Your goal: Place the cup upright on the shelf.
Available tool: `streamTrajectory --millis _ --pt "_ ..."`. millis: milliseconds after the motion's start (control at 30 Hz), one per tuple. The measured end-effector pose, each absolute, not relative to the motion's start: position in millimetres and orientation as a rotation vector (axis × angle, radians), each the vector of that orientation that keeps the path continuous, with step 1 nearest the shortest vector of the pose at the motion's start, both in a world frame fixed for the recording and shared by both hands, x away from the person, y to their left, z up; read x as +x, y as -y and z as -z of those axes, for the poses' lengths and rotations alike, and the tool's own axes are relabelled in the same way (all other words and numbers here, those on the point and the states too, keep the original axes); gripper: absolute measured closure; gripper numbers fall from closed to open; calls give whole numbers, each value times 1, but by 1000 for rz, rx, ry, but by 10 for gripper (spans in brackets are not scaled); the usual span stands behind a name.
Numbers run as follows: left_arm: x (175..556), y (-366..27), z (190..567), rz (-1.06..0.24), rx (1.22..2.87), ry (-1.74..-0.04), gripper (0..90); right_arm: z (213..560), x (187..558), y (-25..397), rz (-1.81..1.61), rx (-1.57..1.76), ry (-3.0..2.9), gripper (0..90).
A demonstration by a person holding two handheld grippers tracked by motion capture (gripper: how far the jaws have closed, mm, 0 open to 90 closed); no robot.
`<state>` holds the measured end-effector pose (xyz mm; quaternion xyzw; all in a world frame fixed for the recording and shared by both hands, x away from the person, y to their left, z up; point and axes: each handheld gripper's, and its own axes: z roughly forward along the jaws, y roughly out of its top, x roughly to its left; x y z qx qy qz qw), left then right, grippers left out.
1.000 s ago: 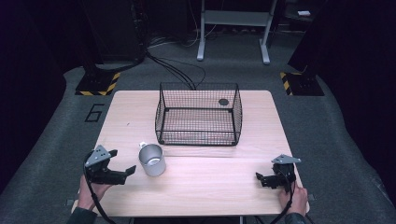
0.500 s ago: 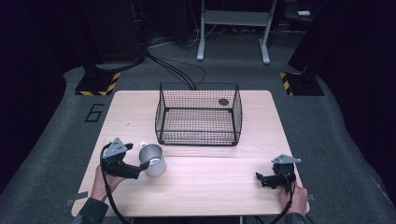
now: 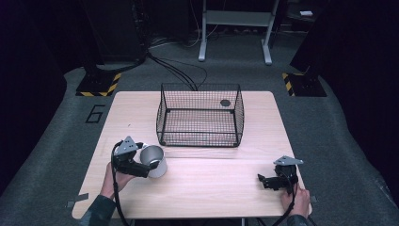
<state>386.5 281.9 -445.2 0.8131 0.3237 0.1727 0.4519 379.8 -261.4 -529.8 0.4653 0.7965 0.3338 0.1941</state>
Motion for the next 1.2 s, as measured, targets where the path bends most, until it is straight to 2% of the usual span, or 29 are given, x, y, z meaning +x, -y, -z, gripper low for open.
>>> streamTrajectory --millis 467,933,1200 --pt "392 -274 454 -431 2039 -804 1 530 380 261 -937 1305 -2233 0" --pt "388 -269 460 -524 2020 -829 57 530 380 261 -937 1305 -2233 0" --pt "388 -271 459 -511 2029 -811 65 530 380 261 -937 1310 -2232 0"
